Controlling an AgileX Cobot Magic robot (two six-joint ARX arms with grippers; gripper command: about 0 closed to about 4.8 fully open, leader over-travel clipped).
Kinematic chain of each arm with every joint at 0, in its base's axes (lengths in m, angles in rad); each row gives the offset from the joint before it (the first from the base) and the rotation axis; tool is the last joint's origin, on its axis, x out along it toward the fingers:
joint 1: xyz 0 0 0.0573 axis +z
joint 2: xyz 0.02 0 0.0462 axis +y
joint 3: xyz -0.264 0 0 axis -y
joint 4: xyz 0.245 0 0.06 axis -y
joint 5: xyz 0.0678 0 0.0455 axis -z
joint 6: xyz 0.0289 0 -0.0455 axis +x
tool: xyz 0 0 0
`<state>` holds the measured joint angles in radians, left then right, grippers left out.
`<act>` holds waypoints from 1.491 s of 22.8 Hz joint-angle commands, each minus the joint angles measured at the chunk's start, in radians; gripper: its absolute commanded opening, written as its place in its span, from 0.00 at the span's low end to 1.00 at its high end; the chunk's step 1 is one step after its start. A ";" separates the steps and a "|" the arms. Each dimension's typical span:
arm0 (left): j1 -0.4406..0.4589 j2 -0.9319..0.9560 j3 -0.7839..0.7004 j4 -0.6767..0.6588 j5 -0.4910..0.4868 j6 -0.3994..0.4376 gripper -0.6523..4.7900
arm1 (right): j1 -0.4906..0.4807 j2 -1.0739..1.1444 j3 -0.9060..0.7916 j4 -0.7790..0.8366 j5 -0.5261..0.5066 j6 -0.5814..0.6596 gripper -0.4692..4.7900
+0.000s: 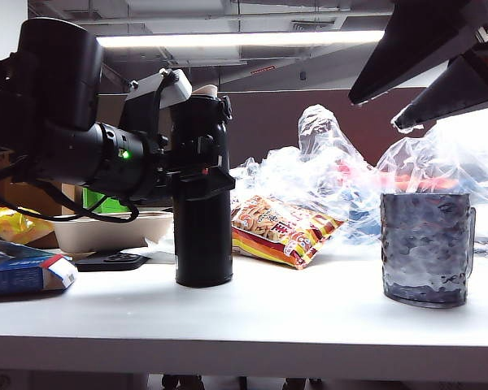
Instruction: Pick up the black thermos, pour some water into the cup, then place the black thermos back on the table.
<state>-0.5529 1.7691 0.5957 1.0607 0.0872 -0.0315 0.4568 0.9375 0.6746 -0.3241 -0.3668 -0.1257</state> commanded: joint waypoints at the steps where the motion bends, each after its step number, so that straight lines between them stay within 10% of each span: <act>1: -0.001 -0.003 0.002 0.019 0.007 -0.003 0.70 | 0.002 -0.002 0.005 0.006 -0.001 -0.005 1.00; 3: -0.001 -0.003 0.002 0.036 0.007 -0.003 0.86 | 0.002 -0.002 0.005 0.006 -0.001 -0.005 1.00; 19: -0.001 -0.280 -0.222 -0.064 0.100 -0.137 0.99 | 0.001 -0.026 0.005 -0.095 0.017 -0.005 1.00; 20: -0.001 -0.366 -0.256 -0.126 0.100 -0.141 0.92 | 0.001 -0.038 0.005 -0.119 0.017 -0.005 0.95; 22: -0.001 -0.503 -0.272 -0.264 0.123 -0.143 0.41 | 0.001 -0.064 0.005 -0.137 0.009 -0.005 0.24; 23: -0.001 -0.550 -0.272 -0.313 0.136 -0.143 0.19 | 0.001 -0.076 0.005 -0.140 0.007 -0.005 0.06; 34: -0.026 -1.368 -0.279 -1.090 0.119 -0.154 0.11 | 0.001 -0.525 -0.123 -0.154 0.177 0.185 0.07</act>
<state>-0.5808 0.4534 0.3218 0.0471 0.2207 -0.1951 0.4568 0.4511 0.5701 -0.5205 -0.2207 0.0280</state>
